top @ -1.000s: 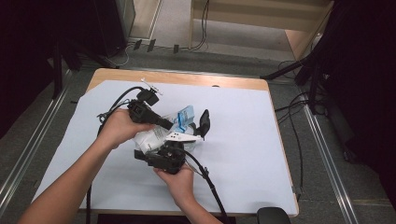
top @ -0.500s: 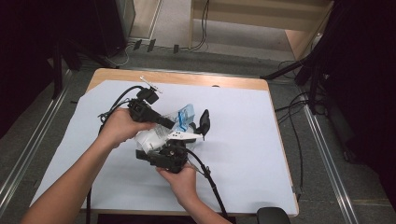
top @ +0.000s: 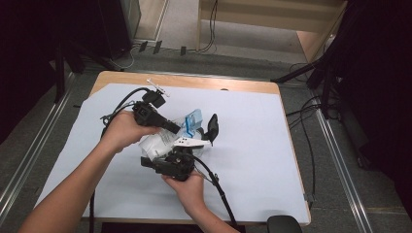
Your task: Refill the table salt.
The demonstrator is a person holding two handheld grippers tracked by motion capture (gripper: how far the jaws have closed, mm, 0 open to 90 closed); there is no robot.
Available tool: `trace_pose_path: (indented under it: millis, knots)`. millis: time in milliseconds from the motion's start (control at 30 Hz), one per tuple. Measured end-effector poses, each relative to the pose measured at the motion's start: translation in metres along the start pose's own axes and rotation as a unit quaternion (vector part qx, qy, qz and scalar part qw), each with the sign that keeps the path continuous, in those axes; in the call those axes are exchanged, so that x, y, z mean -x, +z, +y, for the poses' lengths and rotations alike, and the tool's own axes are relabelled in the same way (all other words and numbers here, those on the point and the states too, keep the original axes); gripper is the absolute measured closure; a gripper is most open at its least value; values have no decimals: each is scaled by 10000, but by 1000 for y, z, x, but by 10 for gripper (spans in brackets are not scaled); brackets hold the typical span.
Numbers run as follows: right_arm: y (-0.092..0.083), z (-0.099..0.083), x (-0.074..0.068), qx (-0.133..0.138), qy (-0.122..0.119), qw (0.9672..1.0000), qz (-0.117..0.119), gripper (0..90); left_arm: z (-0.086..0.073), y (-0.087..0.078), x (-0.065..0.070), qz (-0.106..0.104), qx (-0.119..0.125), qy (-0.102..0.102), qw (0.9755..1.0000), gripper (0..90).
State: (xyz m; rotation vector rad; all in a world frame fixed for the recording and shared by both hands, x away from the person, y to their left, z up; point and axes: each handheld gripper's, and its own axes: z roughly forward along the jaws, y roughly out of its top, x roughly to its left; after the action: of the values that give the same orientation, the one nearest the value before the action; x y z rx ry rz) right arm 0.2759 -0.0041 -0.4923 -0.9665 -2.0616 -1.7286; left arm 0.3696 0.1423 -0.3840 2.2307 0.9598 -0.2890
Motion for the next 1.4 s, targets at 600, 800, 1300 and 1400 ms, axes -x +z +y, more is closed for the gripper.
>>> trace_pose_path:
  millis: [600,800,1300,1400]
  knots:
    - [0,0,0,27,72,9999,99,579,5,-3,0,41,-41,66,10000,813]
    - [0,1,1,25,99,9999,100,576,6,-1,1,42,-40,63,10000,821]
    - [0,4,2,38,157,9998,66,572,8,1,1,118,56,23,9999,823]
    - [0,4,3,44,151,9999,66,572,8,1,1,114,62,15,9999,823]
